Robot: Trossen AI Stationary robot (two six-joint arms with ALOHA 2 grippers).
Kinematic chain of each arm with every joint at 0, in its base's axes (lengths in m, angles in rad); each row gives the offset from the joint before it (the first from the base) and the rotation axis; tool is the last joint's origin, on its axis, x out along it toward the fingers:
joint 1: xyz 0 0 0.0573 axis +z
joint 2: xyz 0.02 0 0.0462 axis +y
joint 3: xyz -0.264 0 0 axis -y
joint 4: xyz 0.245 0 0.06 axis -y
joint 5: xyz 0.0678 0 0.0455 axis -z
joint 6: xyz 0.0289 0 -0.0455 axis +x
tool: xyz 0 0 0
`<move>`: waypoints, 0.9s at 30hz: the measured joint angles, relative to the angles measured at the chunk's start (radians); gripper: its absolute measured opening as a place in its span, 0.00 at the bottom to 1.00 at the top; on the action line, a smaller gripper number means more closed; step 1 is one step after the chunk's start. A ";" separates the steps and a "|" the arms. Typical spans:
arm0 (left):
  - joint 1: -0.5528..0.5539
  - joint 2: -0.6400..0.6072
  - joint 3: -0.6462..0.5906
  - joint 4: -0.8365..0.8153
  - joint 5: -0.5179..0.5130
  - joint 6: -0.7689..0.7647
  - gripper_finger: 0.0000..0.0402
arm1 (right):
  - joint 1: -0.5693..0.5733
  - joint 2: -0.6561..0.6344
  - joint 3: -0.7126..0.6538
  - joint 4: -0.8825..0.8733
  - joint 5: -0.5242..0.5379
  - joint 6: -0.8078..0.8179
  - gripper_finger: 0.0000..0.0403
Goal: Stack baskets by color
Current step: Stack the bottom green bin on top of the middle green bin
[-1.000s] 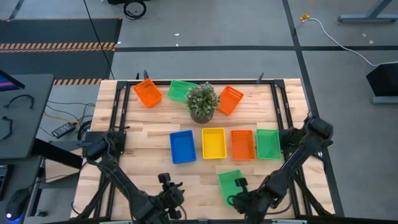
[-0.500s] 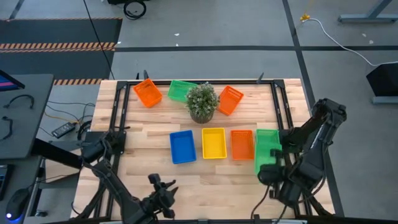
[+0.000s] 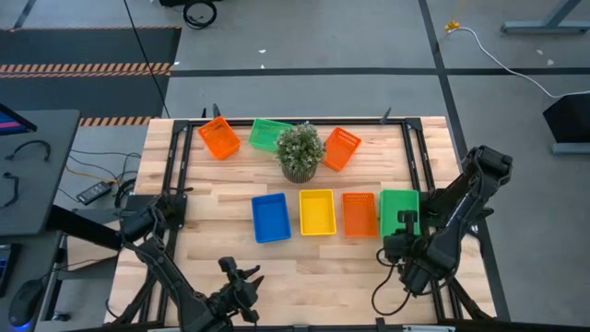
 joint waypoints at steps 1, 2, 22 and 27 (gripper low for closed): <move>0.003 0.000 0.000 0.000 0.000 0.000 0.31 | 0.003 0.000 -0.012 0.025 -0.011 -0.012 0.03; 0.004 0.000 0.000 0.000 0.000 0.000 0.31 | 0.008 0.000 -0.020 0.041 -0.015 -0.019 0.03; 0.020 -0.001 0.000 0.000 0.029 0.008 0.31 | 0.064 -0.172 -0.048 0.076 0.099 0.156 0.46; 0.027 -0.001 0.000 -0.009 0.045 0.013 0.31 | 0.023 -0.264 -0.048 -0.064 -0.044 0.348 0.42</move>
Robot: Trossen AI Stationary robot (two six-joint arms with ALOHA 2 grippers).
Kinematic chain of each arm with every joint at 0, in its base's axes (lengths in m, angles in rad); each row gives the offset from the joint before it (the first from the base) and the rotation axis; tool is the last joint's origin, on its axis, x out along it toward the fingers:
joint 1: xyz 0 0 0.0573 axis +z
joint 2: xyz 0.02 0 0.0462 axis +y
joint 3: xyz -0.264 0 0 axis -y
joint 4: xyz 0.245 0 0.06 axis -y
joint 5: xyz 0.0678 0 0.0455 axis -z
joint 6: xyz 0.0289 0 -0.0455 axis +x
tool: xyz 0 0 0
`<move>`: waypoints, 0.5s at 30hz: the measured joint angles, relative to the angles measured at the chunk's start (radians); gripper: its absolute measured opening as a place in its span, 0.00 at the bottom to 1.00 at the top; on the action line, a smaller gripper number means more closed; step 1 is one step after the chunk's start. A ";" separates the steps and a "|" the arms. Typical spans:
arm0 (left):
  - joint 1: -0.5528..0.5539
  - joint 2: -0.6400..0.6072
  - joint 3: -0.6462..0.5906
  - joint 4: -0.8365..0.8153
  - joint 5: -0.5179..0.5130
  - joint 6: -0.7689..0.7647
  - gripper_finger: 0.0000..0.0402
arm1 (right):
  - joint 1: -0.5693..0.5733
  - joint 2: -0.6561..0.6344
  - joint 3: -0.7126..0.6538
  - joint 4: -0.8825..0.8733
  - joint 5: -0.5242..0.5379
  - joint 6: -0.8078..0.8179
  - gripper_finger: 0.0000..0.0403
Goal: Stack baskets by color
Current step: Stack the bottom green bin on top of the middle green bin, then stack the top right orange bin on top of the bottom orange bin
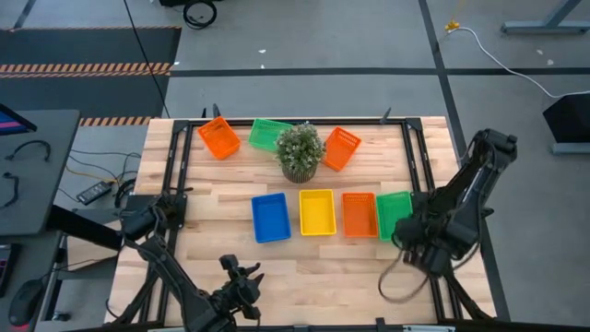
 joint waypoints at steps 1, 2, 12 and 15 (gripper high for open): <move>0.004 0.000 0.000 -0.003 0.000 0.003 0.31 | -0.005 -0.008 0.000 -0.043 -0.018 0.077 0.40; 0.006 -0.001 0.000 -0.006 -0.002 0.003 0.31 | -0.011 -0.011 0.000 -0.065 -0.048 0.132 0.37; 0.007 -0.001 0.000 -0.007 -0.007 0.007 0.31 | -0.021 0.047 -0.106 -0.038 -0.219 0.217 0.14; 0.008 -0.001 0.000 -0.008 -0.007 0.007 0.31 | -0.014 0.049 -0.052 -0.035 -0.040 0.227 0.11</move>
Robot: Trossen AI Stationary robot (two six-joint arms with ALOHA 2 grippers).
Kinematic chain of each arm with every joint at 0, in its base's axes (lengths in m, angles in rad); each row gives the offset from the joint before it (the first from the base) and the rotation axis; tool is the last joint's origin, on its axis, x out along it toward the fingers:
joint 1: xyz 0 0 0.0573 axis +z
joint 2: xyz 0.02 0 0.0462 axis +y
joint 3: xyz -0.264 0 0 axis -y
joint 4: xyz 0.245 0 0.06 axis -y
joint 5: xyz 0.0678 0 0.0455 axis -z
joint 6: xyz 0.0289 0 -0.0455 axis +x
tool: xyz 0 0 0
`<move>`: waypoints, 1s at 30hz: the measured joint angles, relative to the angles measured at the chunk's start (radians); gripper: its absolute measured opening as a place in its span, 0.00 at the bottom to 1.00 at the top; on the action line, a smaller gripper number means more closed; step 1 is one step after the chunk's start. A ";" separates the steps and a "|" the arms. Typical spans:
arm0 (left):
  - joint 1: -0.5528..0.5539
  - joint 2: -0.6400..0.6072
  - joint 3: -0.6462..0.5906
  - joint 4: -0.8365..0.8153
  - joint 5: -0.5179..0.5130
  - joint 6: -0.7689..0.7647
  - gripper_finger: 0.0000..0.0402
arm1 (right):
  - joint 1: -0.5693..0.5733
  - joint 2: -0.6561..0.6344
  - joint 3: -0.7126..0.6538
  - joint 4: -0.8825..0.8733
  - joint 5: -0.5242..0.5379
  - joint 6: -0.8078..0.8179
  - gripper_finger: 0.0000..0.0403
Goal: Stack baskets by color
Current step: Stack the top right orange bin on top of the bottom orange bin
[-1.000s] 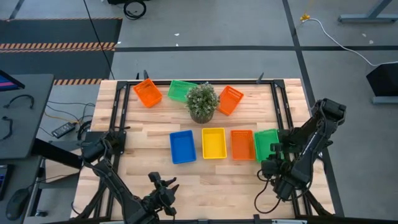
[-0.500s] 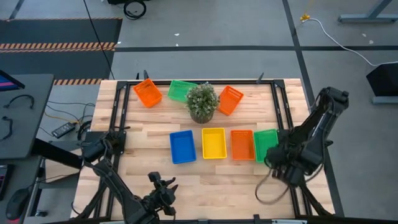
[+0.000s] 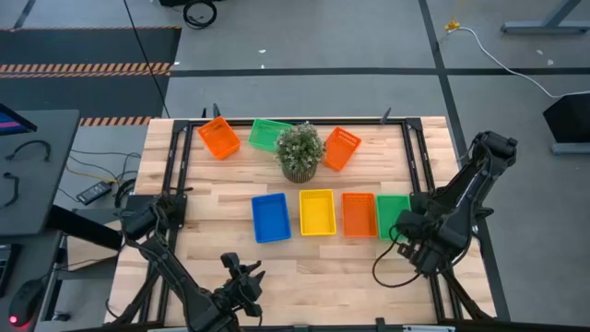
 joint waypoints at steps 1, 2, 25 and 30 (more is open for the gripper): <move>0.000 0.000 0.000 0.000 0.000 0.000 0.31 | 0.004 -0.001 0.014 0.004 0.072 -0.006 0.10; 0.000 0.000 0.000 -0.001 -0.002 0.000 0.31 | 0.006 -0.001 0.022 0.021 0.149 -0.017 0.10; 0.096 -0.595 -0.930 1.198 -0.035 0.486 0.01 | -1.239 0.083 -0.141 1.202 -0.114 -1.555 0.33; 0.157 -0.653 -0.993 1.193 -0.159 0.508 0.04 | -1.295 0.243 -0.123 1.266 -0.066 -1.616 0.41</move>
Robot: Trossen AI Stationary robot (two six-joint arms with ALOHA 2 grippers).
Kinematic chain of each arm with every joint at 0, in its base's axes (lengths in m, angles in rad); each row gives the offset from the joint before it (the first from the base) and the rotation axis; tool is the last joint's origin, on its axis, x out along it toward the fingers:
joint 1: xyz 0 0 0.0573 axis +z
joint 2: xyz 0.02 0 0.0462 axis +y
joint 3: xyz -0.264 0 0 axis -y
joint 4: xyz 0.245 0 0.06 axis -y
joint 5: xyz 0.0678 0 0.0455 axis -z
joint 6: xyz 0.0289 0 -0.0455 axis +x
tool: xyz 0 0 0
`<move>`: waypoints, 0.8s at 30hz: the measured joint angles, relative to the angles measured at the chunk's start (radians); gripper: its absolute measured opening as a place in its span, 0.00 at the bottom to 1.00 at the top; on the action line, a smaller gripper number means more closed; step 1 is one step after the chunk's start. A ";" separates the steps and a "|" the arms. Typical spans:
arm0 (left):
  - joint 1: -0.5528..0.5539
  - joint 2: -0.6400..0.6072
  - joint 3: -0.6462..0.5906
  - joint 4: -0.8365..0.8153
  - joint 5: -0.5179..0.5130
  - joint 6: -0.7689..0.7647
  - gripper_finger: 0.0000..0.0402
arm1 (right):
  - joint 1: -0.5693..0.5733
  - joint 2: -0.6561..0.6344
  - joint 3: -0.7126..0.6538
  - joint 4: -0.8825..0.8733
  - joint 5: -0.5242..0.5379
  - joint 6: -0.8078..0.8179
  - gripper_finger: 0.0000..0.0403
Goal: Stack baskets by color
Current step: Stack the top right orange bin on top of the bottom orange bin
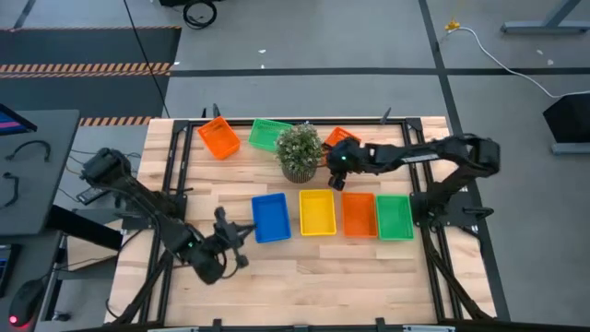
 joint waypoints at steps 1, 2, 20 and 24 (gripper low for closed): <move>0.010 0.000 -0.007 -0.001 0.000 0.000 0.06 | -0.002 0.025 0.007 0.004 0.033 -0.007 0.42; 0.023 0.001 -0.011 -0.007 0.001 0.005 0.06 | -0.003 0.046 0.013 0.005 0.063 -0.009 0.42; 0.126 0.003 -0.021 -0.011 0.156 0.001 0.02 | 0.277 -0.181 0.041 -0.435 0.251 0.011 0.01; 0.127 0.003 -0.021 -0.011 0.148 -0.001 0.04 | 0.569 -0.315 0.043 -0.579 0.234 0.210 0.01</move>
